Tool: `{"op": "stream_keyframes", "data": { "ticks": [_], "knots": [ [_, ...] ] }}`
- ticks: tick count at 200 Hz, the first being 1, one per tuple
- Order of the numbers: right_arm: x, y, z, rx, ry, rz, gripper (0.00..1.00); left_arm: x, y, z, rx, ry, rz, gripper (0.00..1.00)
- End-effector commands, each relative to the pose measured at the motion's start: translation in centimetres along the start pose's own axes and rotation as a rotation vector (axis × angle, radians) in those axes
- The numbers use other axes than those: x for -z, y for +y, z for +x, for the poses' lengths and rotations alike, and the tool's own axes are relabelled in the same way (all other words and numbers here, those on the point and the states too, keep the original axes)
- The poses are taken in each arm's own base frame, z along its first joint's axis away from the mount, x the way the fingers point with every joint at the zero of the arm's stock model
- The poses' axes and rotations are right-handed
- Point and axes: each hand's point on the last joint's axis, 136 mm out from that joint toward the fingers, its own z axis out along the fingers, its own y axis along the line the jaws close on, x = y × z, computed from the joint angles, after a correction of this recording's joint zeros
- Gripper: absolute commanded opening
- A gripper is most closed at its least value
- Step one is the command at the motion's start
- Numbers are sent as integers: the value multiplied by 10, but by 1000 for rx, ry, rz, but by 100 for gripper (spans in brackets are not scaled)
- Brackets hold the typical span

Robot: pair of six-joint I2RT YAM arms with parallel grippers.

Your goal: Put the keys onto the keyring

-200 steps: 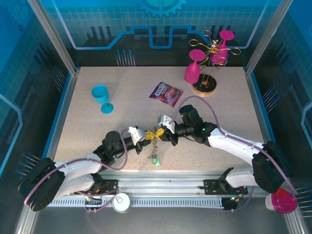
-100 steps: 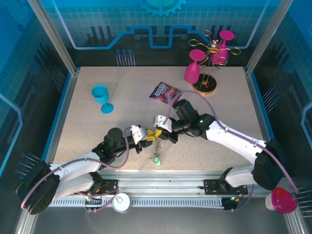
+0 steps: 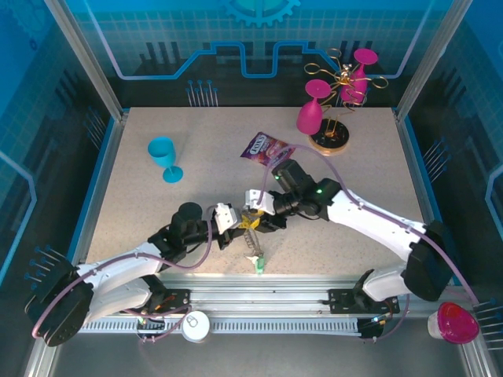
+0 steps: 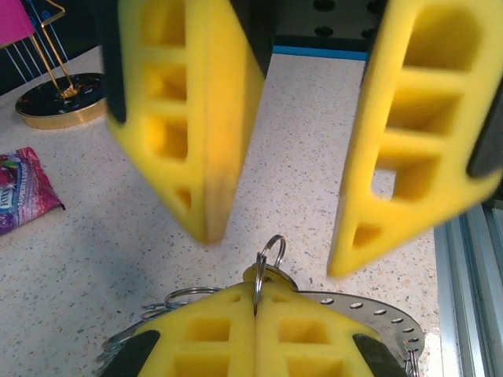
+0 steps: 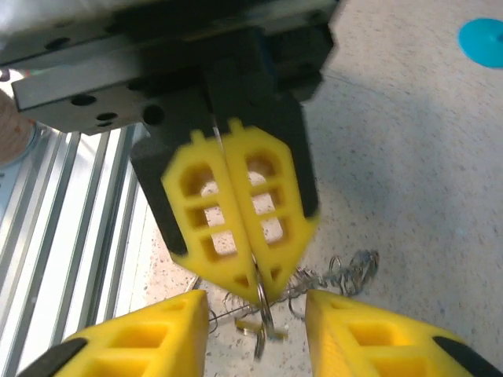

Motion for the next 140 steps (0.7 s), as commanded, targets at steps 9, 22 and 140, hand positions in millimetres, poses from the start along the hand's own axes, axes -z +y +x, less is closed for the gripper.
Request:
{"op": "stream_keyframes", "data": {
  "ticks": [9, 22, 140],
  "knots": [
    [21, -11, -5, -96, -150, 86, 40, 7, 4, -27, -55, -114, -31, 0],
    [19, -10, -2, -107, -159, 96, 38, 8, 4, -28, -55, -124, -34, 0],
    [4, 0, -5, -117, -192, 23, 21, 10, 4, -32, -46, -156, -41, 0]
  ]
}}
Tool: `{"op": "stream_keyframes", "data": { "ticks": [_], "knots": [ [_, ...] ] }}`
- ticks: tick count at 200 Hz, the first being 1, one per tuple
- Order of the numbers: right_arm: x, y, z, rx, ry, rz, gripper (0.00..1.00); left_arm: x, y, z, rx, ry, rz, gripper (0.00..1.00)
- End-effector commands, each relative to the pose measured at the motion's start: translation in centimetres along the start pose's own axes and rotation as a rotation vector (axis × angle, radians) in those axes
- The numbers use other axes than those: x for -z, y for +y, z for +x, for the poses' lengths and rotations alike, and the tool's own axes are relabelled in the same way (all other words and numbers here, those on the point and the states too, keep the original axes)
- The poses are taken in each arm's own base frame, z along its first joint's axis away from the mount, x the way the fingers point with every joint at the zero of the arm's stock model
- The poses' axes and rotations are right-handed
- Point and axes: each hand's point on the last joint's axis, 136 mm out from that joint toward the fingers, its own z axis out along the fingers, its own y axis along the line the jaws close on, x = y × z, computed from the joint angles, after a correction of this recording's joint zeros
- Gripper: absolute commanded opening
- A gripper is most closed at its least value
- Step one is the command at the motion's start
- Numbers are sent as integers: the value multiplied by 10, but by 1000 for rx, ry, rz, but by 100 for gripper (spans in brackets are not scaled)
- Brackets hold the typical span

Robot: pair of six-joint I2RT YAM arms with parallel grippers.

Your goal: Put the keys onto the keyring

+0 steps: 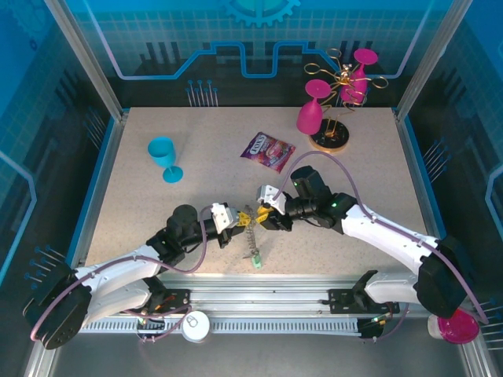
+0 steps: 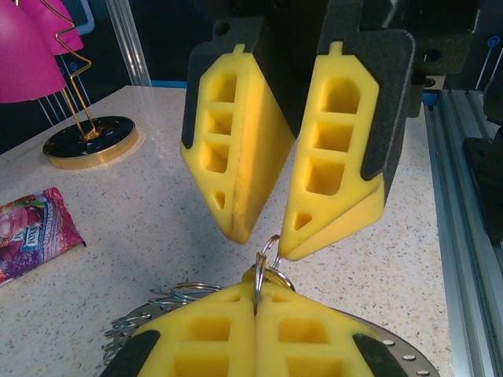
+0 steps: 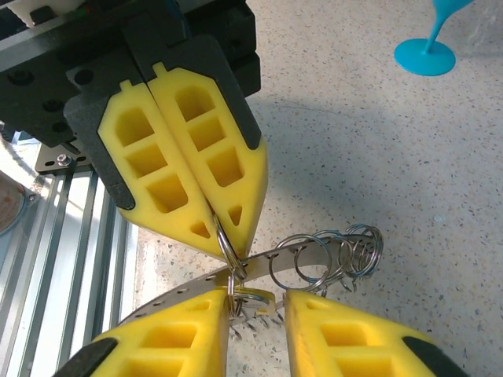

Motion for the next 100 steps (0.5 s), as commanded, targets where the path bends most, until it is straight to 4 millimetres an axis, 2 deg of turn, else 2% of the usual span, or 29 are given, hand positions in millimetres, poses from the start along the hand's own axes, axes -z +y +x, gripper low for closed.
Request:
{"op": "stream_keyframes", "data": {
  "ticks": [1, 20, 42, 76, 93, 95, 100],
  "knots": [
    [-3, 7, -11, 16, -32, -39, 21, 3, 2, -15, -20, -64, -15, 0],
    [-3, 7, -12, 16, -34, -42, 14, 3, 2, -15, -18, -65, -15, 0],
    [-2, 8, -13, 17, -37, -46, 0, 4, 2, -16, -17, -69, -16, 0],
    [-3, 2, -2, -18, 7, -19, 0, 6, 1, -27, -27, -113, -12, 0],
    [-8, 2, 13, -70, 65, -37, 0, 7, -2, -34, -34, -143, 2, 0],
    [-6, 0, 5, -62, 54, -35, 0, 7, -2, -34, -35, -144, 5, 0],
    [-7, 0, 3, -66, 56, -44, 0, 7, -3, -35, -36, -146, 11, 0]
  ]
}}
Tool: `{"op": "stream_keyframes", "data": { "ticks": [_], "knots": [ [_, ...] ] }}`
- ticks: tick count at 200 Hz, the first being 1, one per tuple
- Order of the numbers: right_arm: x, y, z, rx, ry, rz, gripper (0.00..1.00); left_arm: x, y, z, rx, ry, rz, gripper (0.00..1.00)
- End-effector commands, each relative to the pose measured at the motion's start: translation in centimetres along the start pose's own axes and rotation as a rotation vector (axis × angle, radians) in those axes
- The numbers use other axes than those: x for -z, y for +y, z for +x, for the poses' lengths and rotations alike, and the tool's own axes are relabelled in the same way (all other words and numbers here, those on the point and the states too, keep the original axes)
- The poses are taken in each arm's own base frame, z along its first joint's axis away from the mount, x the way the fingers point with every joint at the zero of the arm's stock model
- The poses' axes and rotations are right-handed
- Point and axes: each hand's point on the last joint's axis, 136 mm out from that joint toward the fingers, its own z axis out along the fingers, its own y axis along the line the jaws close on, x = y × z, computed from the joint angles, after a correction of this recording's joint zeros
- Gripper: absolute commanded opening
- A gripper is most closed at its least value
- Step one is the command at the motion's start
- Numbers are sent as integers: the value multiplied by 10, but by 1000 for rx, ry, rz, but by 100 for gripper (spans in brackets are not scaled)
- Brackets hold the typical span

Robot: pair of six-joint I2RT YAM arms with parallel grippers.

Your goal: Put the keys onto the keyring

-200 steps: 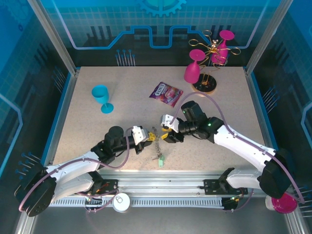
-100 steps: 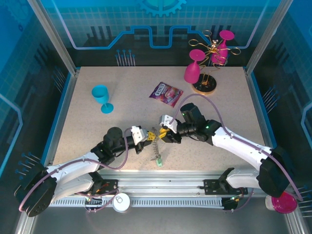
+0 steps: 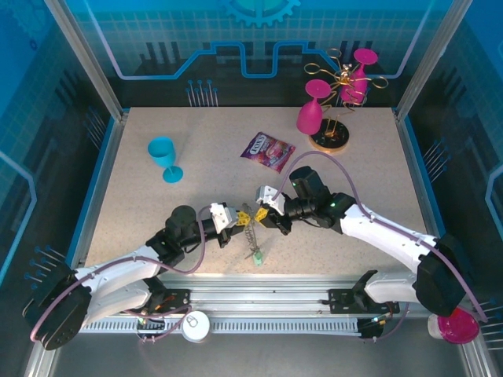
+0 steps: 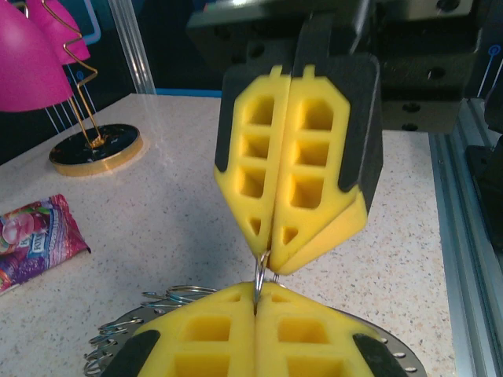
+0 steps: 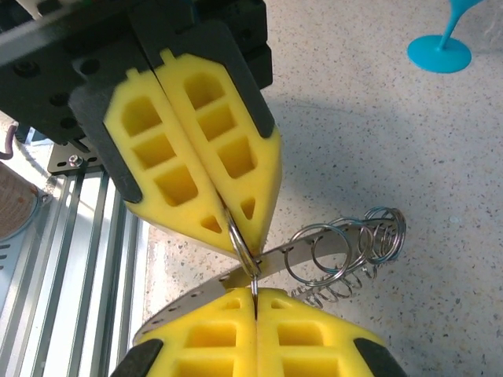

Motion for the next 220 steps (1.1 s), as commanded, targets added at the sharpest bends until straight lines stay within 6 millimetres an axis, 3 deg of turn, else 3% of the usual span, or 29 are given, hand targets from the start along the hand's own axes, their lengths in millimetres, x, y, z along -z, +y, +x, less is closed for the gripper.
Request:
{"op": "stream_keyframes", "data": {
  "ticks": [1, 41, 65, 74, 79, 98, 138, 173, 220],
  "knots": [
    [-4, -3, 1, -49, 45, -22, 0, 4, -3, -31, -32, -120, 20, 0],
    [-5, -3, -10, -58, 24, -44, 0, 4, -4, -31, -43, -125, 22, 0],
    [5, -7, -16, -29, -33, 5, 32, 4, -2, -27, -41, -119, 13, 0],
    [11, -7, -25, 4, -74, 19, 35, 4, -2, -27, -38, -120, 12, 0],
    [10, -6, -17, 4, -72, 20, 36, 3, -3, -27, -37, -124, 13, 0],
    [12, -1, -20, 64, -107, 11, 37, 3, -3, -26, -31, -124, 16, 0],
    [8, -1, -26, 102, -128, -11, 35, 3, -4, -27, -23, -129, 22, 0],
    [5, -1, -29, 114, -145, -24, 27, 2, -4, -26, -14, -127, 28, 0],
    [2, 3, -31, 143, -160, -58, 0, 2, -4, -27, -4, -138, 31, 0]
  ]
}}
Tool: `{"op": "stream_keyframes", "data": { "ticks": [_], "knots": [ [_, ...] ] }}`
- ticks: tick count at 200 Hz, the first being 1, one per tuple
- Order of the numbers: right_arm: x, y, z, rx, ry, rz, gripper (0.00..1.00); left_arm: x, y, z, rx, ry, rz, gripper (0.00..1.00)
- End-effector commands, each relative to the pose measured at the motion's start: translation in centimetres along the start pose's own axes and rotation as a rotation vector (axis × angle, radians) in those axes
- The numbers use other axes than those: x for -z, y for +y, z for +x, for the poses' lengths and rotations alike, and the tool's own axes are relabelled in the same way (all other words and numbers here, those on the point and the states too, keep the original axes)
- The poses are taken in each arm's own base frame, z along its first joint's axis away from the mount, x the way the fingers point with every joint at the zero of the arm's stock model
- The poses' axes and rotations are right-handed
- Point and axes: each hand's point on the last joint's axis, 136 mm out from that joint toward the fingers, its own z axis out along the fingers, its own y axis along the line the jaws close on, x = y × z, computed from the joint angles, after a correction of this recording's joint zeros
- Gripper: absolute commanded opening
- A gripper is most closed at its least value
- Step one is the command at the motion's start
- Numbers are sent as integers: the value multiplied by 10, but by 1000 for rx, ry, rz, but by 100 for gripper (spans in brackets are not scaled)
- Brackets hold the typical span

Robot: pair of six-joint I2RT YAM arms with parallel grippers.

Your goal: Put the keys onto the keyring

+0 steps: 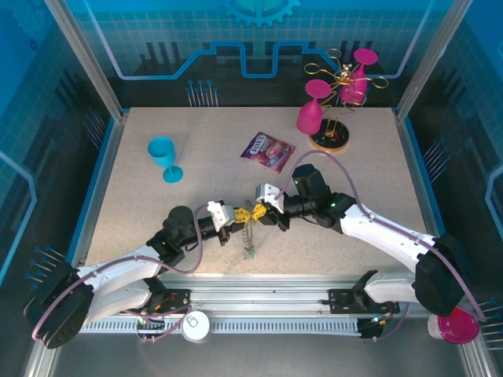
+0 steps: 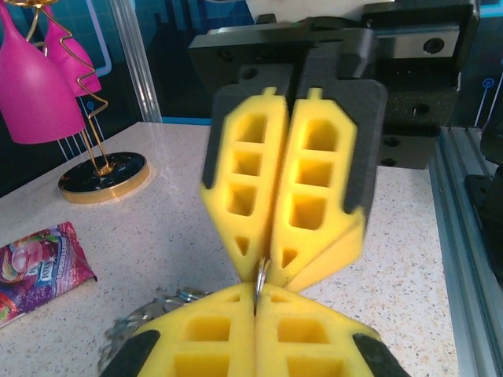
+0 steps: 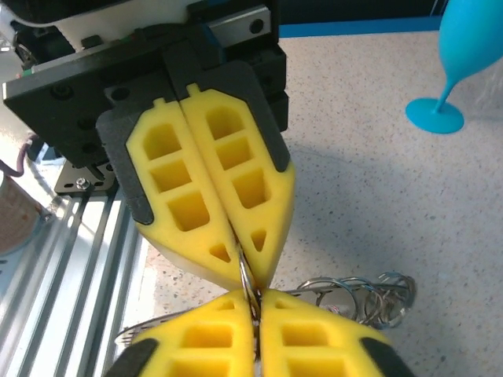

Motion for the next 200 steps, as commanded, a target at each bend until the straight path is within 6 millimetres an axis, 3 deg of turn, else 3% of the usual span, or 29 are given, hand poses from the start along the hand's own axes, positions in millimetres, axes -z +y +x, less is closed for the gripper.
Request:
{"op": "stream_keyframes", "data": {
  "ticks": [1, 22, 37, 63, 156, 184, 200],
  "knots": [
    [-2, 1, -10, 41, -47, -32, 0, 1, -7, -13, -10, -67, 34, 0],
    [0, 1, -11, 54, -51, -26, 0, 0, -2, -8, 7, -41, 7, 0],
    [1, 1, -6, 57, -10, -16, 0, -1, 3, 1, 15, 5, -17, 17],
    [1, 0, 4, 55, 116, -11, 0, -5, 4, 14, 17, 101, -10, 22],
    [-8, 19, 26, 146, 422, -102, 0, -10, -1, 16, 3, 167, 45, 10],
    [-14, 24, 26, 165, 440, -126, 0, -12, -3, 11, -7, 152, 64, 0],
    [-15, 21, 22, 158, 418, -110, 0, -12, -3, 10, -18, 141, 64, 0]
  ]
}}
